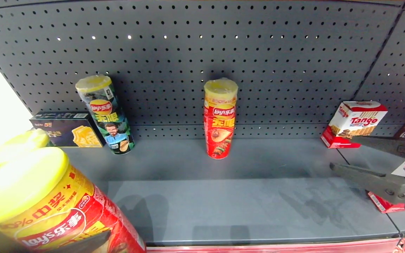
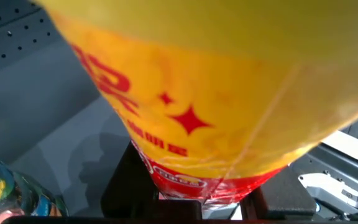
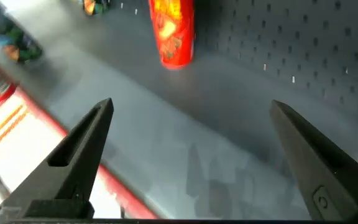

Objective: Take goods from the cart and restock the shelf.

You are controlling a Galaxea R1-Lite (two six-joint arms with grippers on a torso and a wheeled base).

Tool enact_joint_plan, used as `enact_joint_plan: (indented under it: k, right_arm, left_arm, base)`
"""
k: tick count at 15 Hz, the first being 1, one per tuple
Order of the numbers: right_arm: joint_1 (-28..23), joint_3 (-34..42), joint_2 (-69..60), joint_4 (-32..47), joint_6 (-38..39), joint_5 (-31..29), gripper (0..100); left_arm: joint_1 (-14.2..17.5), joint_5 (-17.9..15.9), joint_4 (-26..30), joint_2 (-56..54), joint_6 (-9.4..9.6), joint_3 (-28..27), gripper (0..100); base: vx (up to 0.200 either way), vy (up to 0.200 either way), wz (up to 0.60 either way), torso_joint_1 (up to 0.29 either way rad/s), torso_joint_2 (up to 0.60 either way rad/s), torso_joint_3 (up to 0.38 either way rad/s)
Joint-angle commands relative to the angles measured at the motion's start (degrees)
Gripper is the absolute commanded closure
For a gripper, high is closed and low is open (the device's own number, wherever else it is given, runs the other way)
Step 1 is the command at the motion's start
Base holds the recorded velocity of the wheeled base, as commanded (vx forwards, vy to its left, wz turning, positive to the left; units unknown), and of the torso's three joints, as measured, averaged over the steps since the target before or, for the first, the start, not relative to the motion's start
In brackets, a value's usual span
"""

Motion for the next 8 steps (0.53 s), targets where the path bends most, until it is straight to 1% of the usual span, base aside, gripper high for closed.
enact_joint_plan:
  k: [1,3,6,7,8]
  right_arm:
    - [-0.12,0.17,9.27,-6.48,0.2,0.04,0]
    - [-0.21,-0.27,14.02,-12.01,0.11,0.21,0]
    - [-1.79,-3.17,20.79,-16.59,-0.06,1.36,0]
    - [-3.38,-7.04,23.6,-17.73,-0.33,5.84,0]
    - [-3.55,-10.2,25.09,-17.55,-0.42,7.51,0]
  left_arm:
    - [0.02,0.02,0.15,0.22,-0.01,-0.09,100]
    - [0.02,0.1,0.15,0.4,-0.1,-0.18,100]
    - [0.02,1.25,0.15,0.4,-0.01,-0.09,100]
    - [0.02,1.34,0.23,0.4,-0.01,0.08,100]
    - [0.02,1.34,0.23,0.49,-0.01,0.08,100]
  base:
    - [0.0,0.0,0.0,0.0,0.0,0.0]
    - [0.0,0.0,0.0,0.0,0.0,0.0]
    - [0.0,0.0,0.0,0.0,0.0,0.0]
    - [0.0,0.0,0.0,0.0,0.0,0.0]
    - [0.0,0.0,0.0,0.0,0.0,0.0]
